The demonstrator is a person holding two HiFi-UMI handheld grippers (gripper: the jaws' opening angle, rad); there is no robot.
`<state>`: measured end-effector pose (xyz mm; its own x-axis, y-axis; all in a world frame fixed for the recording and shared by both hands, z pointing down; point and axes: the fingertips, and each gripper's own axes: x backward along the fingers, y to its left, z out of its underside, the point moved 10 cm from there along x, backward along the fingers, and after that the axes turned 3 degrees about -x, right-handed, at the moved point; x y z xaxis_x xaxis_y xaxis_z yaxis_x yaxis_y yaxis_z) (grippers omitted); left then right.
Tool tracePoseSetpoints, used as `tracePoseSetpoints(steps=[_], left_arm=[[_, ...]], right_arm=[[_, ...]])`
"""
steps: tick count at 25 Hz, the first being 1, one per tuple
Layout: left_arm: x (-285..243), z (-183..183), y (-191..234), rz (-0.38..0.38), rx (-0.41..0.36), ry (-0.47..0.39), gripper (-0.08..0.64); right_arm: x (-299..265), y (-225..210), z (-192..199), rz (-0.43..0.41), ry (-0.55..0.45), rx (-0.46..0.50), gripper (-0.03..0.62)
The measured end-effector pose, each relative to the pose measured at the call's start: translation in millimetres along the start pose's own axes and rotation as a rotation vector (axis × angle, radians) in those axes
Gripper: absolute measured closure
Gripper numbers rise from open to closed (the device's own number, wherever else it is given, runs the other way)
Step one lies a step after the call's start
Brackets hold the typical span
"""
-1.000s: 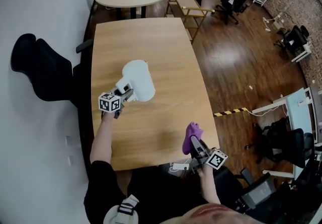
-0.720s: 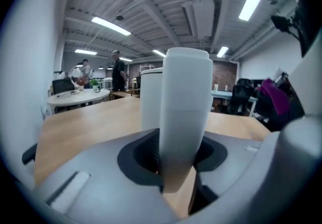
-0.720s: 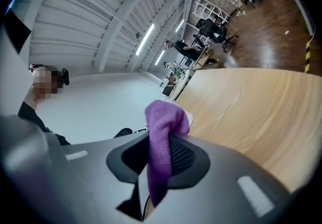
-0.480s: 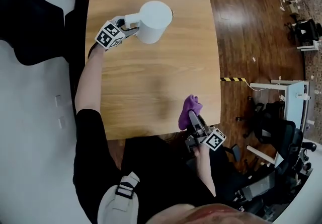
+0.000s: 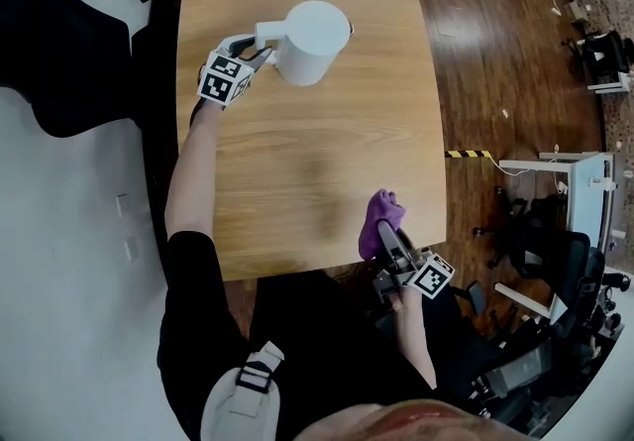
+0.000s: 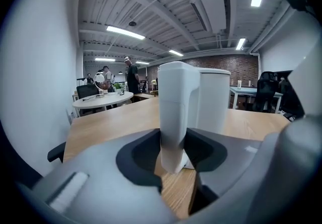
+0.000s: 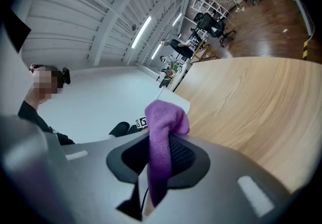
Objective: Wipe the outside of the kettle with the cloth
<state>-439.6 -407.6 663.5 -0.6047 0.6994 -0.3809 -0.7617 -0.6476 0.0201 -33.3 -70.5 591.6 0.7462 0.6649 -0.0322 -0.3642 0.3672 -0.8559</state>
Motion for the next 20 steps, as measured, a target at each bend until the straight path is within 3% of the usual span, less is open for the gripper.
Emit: tracePoseSetpoints(steps=[4,6,10,12,14,16,18,20], left_arm=[[-2,7,6,-0.002,0.006,0.026,0.290],[16,5,-5,-0.013,0.023,0.046,0.250],[141,-73,-100,-0.142,0.034,0.029,0.244],[208,-87,-157,-0.225,0.086,0.021,0.244],[252,-87,-202,-0.292,0.154,-0.109,0.265],[319,-108,-255,-0.317,0.196,-0.259,0.296],[382,-119,-309,-0.275,0.243,-0.483,0.327],[405,-91,-364,-0.186,0.331,-0.691,0.379]], right_arm=[[-1,1,17,0.015,0.019,-0.008,0.520],[13,20,27,0.018,0.046,-0.014,0.520],[110,103,24,-0.093,0.048,-0.025,0.520],[158,129,19,-0.154,0.051,-0.008,0.520],[182,133,2,-0.235,0.061,0.056,0.520],[204,140,-5,-0.306,0.048,0.057,0.520],[223,146,-7,-0.368,0.020,0.029,0.520],[231,132,-10,-0.422,-0.014,0.001,0.520]])
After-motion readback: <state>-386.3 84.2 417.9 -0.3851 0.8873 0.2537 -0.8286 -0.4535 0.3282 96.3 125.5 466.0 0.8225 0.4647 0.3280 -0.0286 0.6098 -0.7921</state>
